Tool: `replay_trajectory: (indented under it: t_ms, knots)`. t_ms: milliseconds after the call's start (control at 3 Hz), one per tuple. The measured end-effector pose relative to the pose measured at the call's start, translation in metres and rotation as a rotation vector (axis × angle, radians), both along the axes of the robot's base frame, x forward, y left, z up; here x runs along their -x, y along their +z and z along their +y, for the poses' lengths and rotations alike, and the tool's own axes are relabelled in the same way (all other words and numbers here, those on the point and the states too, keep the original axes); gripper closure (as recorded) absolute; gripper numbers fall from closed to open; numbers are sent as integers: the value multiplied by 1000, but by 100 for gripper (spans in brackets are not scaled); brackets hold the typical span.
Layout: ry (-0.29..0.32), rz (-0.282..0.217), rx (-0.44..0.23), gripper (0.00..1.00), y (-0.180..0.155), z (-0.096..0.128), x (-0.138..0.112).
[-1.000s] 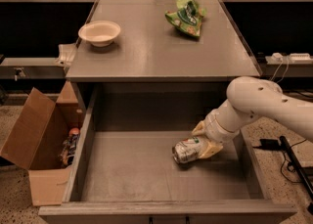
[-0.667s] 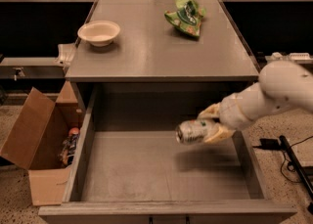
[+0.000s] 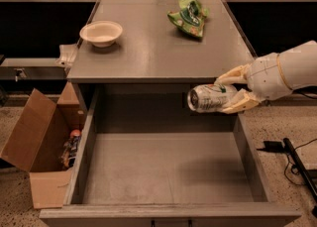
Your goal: Pick 7up can from top drawer and place on counter
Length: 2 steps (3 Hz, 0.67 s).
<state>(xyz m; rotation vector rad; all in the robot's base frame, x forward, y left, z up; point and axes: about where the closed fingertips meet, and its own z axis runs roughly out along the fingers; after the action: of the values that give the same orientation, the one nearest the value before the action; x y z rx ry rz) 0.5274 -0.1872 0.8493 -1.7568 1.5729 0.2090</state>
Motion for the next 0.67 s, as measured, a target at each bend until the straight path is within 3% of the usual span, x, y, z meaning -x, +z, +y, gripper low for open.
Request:
replay_trajectory:
  t_ms: [333, 667]
  knots:
    - [0, 0, -2, 100, 0, 1, -1]
    - [-48, -13, -30, 100, 30, -2, -28]
